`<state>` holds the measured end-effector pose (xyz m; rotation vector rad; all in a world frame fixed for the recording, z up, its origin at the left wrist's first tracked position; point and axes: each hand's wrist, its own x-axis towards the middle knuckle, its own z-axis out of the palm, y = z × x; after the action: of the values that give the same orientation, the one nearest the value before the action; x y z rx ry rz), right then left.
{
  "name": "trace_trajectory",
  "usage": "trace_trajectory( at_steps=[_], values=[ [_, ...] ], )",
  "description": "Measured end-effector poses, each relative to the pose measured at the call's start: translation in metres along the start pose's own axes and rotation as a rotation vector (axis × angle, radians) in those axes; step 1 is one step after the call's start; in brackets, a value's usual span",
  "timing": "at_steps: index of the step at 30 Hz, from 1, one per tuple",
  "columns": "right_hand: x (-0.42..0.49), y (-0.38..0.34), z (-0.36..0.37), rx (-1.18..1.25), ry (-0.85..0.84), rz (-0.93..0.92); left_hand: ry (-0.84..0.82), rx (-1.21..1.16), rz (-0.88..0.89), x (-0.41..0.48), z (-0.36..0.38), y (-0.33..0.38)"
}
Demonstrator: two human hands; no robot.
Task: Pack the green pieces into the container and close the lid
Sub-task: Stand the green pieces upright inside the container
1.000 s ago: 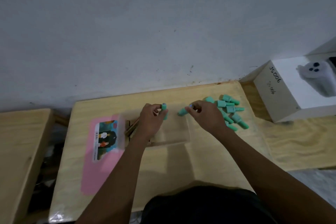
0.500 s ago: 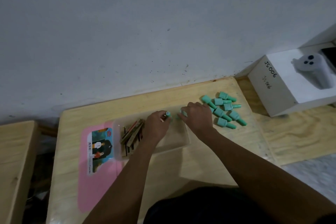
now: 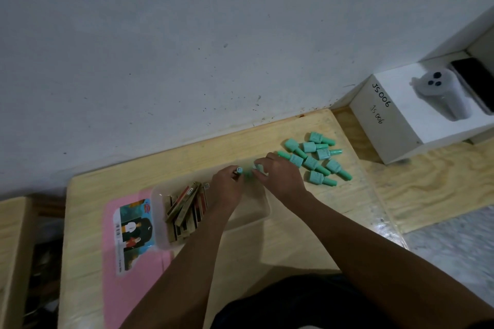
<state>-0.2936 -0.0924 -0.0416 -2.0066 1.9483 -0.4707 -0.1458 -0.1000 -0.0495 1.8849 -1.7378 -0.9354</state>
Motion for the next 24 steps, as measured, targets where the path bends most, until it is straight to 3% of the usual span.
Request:
trace_trajectory(
  at_steps=[12,17,20,24],
  values=[
    [-0.002,-0.001,0.0,0.099,-0.04,0.068,0.058,0.095,0.041,-0.008,0.008,-0.001],
    [-0.013,0.01,-0.019,0.086,0.06,0.064,0.163,0.062,0.063,-0.017,0.002,0.006],
    [-0.032,0.038,-0.034,0.072,0.129,0.182,0.22,0.074,0.122,-0.025,0.0,0.014],
    [-0.065,0.098,-0.049,0.045,0.104,0.437,0.24,0.074,0.352,-0.03,0.011,0.043]
  ],
)
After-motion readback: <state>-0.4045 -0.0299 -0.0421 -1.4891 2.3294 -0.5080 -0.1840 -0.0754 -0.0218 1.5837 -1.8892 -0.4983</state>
